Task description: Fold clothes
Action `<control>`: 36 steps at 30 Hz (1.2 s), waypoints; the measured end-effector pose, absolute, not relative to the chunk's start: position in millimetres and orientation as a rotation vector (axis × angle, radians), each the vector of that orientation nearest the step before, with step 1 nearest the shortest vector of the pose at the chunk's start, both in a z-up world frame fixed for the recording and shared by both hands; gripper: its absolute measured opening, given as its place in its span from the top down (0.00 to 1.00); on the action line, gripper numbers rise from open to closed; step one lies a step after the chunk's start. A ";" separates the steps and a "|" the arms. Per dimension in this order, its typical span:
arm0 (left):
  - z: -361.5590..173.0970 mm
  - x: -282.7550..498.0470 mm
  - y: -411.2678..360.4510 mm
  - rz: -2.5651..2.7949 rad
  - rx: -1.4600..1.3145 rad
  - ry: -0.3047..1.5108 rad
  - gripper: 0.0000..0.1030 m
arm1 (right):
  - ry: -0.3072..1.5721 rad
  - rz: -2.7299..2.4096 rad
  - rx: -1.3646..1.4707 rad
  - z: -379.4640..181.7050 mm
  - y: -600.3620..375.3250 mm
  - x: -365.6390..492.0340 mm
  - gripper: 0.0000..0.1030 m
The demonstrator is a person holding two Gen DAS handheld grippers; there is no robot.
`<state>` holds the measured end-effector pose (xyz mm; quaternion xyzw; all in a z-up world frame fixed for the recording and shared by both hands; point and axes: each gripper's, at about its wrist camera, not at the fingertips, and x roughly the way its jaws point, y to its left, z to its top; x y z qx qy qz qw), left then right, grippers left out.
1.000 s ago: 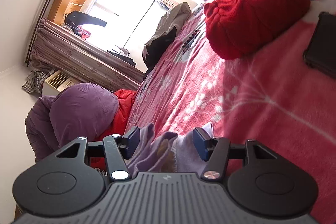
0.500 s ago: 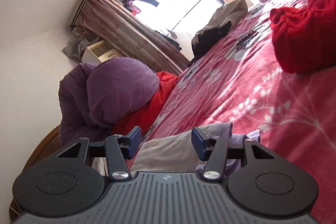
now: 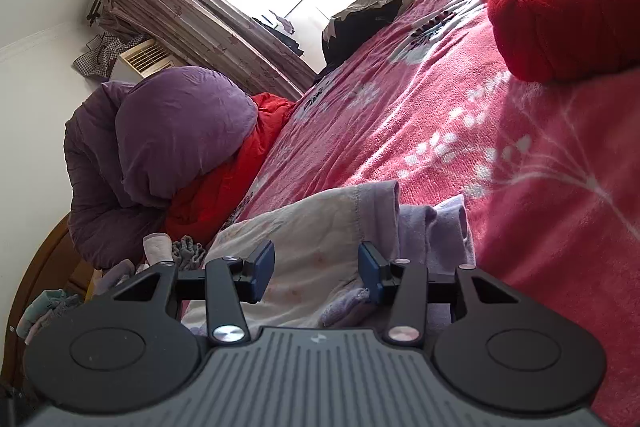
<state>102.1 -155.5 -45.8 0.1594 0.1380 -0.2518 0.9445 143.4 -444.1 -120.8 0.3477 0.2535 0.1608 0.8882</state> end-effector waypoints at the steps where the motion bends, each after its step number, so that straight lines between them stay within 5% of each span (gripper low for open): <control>1: -43.4 113.0 -148.4 -0.486 0.283 0.293 0.71 | 0.525 0.329 0.705 -119.5 -442.6 142.9 0.54; 12: -129.1 166.6 -162.5 -0.498 0.127 0.477 0.72 | 0.499 0.274 0.512 -105.0 -426.6 137.1 0.54; 19: -131.1 163.9 -172.6 -0.488 0.206 0.450 0.72 | 0.374 0.307 0.307 -88.7 -394.7 130.8 0.53; 24: -123.3 165.9 -171.2 -0.550 0.267 0.491 0.72 | 0.503 0.175 0.059 -109.4 -361.5 153.8 0.54; 32: -69.8 172.5 -139.9 -0.480 0.158 0.390 0.71 | 0.508 0.138 0.047 -112.2 -364.1 145.5 0.54; 36: -87.4 190.7 -152.7 -0.495 0.189 0.431 0.71 | 0.511 0.129 0.035 -113.2 -362.2 145.9 0.54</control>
